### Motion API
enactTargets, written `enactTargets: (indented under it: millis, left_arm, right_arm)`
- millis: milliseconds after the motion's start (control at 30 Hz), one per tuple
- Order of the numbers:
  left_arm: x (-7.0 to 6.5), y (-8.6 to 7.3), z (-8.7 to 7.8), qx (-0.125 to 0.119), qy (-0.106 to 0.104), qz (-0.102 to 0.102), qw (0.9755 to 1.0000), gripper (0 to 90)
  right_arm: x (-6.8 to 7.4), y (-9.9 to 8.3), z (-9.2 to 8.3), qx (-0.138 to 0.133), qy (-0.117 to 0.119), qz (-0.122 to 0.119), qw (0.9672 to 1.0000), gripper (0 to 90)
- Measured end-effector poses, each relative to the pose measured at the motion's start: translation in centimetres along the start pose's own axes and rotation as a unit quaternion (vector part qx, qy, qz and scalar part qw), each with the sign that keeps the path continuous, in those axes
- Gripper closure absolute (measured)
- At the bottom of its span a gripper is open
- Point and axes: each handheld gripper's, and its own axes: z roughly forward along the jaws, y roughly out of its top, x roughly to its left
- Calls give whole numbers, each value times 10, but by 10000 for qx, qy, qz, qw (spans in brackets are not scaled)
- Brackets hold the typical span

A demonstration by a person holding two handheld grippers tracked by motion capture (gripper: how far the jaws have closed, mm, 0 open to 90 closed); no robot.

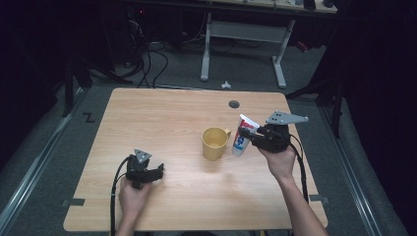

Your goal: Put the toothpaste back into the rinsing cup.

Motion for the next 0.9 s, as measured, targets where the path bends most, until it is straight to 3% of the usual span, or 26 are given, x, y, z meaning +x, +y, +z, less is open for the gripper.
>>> enactTargets:
  millis: [333, 900]
  left_arm:
    - [0, 0, 0, -4, 2, 0, 10000, 228]
    - [0, 0, 0, 5, -4, 9, 10000, 227]
  right_arm:
    - [12, 19, 11, -8, 208, -201, 9996, 713]
    - [14, 35, 34, 26, 298, -227, 9993, 714]
